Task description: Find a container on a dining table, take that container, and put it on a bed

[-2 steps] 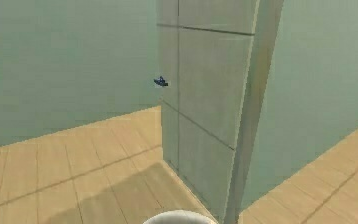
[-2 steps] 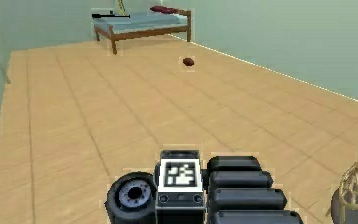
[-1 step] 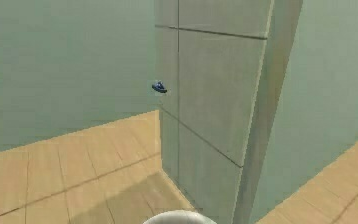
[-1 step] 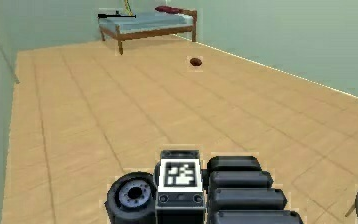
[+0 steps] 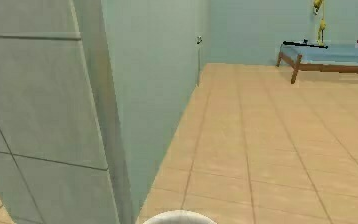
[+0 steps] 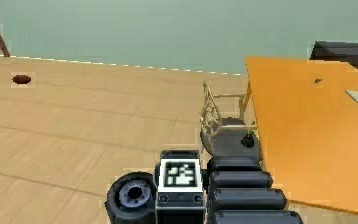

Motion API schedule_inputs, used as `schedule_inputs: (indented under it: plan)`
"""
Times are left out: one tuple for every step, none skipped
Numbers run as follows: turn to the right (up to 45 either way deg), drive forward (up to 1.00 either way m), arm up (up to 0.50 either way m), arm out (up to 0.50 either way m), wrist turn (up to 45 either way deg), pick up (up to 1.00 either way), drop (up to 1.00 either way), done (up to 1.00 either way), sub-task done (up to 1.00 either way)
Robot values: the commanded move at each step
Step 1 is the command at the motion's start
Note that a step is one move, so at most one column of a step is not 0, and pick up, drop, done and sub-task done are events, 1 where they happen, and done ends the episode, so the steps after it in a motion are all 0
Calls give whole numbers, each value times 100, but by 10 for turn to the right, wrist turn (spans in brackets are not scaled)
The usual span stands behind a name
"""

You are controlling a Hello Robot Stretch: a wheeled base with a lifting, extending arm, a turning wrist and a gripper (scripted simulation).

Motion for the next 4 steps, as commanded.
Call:
schedule_inputs:
  plan:
    - [390, 0, 0, 0, 0, 0, 0, 0, 0]
    - [0, 100, 0, 0, 0, 0, 0, 0, 0]
    - [0, 100, 0, 0, 0, 0, 0, 0, 0]
    - [0, 100, 0, 0, 0, 0, 0, 0, 0]
